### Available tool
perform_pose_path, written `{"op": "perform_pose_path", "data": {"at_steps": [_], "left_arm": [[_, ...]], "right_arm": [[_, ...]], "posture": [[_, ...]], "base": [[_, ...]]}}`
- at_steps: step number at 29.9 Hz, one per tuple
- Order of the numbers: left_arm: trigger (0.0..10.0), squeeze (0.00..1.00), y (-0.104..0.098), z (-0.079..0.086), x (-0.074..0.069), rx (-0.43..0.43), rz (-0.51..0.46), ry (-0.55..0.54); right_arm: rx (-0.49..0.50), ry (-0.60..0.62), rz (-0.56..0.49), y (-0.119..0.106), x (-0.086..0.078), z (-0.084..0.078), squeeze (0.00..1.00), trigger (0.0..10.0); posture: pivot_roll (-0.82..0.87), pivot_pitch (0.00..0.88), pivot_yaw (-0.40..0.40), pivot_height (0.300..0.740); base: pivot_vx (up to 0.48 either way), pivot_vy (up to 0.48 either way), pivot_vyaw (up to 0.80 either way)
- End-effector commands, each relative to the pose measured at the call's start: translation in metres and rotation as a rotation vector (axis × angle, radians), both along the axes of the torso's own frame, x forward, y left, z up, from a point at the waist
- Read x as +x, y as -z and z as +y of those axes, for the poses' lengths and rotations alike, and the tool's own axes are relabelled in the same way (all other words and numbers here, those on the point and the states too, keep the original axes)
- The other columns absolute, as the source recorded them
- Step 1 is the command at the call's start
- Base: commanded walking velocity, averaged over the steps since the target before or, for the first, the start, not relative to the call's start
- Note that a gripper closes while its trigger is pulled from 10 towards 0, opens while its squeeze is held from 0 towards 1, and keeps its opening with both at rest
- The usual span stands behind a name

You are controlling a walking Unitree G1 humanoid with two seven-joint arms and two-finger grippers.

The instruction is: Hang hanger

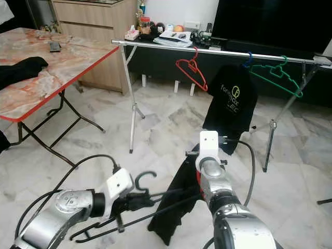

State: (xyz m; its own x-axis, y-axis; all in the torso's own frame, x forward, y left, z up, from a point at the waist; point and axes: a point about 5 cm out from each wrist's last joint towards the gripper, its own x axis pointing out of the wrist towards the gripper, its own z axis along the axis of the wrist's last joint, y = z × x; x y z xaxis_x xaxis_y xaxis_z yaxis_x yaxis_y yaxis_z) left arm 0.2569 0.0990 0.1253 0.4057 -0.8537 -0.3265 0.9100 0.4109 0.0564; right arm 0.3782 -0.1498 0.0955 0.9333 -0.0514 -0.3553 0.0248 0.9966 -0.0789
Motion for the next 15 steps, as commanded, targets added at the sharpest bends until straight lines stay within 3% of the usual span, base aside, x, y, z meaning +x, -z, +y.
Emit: {"op": "perform_pose_path", "data": {"at_steps": [1,15], "left_arm": [[10.0,0.0,-0.0052,-0.0009,-0.001,-0.011,-0.009,0.005],[10.0,0.0,-0.006,-0.0022,-0.0013,-0.017,-0.007,0.002]], "right_arm": [[0.0,0.014,0.0,-0.0014,0.0008,-0.0012,0.0,10.0],[0.001,0.017,0.008,0.0007,-0.0004,-0.0016,0.0,10.0]], "posture": [[0.16,0.001,-0.079,0.74],[0.16,0.005,-0.081,0.74]], "base": [[0.0,0.0,0.0],[0.0,0.0,0.0]]}}
